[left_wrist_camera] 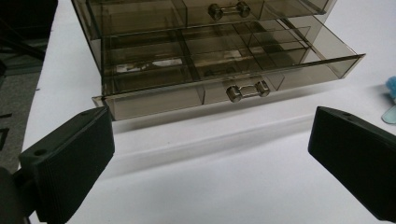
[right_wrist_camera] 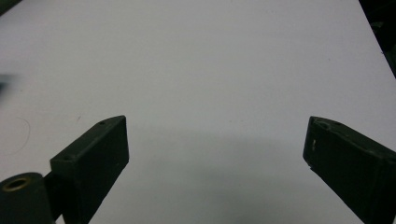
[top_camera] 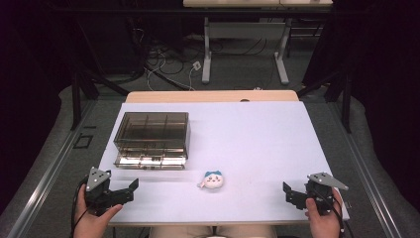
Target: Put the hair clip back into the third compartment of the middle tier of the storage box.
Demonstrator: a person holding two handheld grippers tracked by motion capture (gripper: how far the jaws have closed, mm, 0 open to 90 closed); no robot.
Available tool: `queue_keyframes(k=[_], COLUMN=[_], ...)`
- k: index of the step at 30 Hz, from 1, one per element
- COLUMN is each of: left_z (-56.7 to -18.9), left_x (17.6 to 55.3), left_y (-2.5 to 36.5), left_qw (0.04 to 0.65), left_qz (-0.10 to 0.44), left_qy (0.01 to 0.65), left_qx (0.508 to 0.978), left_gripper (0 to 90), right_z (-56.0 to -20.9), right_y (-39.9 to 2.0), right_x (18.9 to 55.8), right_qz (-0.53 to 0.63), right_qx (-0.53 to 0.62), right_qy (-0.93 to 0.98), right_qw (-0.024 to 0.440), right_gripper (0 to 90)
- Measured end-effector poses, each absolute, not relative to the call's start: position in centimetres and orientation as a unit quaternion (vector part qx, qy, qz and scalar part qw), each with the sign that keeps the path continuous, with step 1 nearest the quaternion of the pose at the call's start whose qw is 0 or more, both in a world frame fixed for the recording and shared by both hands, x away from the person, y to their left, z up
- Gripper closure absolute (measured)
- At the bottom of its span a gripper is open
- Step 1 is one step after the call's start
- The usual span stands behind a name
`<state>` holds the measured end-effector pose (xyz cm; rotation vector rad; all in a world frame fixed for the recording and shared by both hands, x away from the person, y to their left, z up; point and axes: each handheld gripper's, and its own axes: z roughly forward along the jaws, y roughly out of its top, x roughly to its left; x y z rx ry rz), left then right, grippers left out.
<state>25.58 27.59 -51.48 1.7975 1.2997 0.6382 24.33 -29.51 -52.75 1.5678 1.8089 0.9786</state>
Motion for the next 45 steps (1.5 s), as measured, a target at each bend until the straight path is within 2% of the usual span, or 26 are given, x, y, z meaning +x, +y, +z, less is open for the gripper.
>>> queue_keyframes(k=[18,30,45], left_z=[-50.8,-50.5,-49.8], left_x=[24.5,24.1,24.2], left_y=[27.6,26.9,23.7], left_qw=[0.422,0.447,0.461], left_qz=[0.265,0.252,0.235], left_qy=[0.497,0.490,0.453], left_qx=[0.710,0.705,0.726], left_gripper=[0.4,0.4,0.5], right_z=[-53.3,-53.3,-53.4], right_y=[-28.6,-28.4,-28.1], right_x=[24.9,25.1,25.2], right_qz=[0.356,0.362,0.365], right_qx=[0.567,0.563,0.559], right_qy=[0.689,0.688,0.691], right_qw=[0.278,0.280,0.276], right_gripper=[6.6,6.6,6.6])
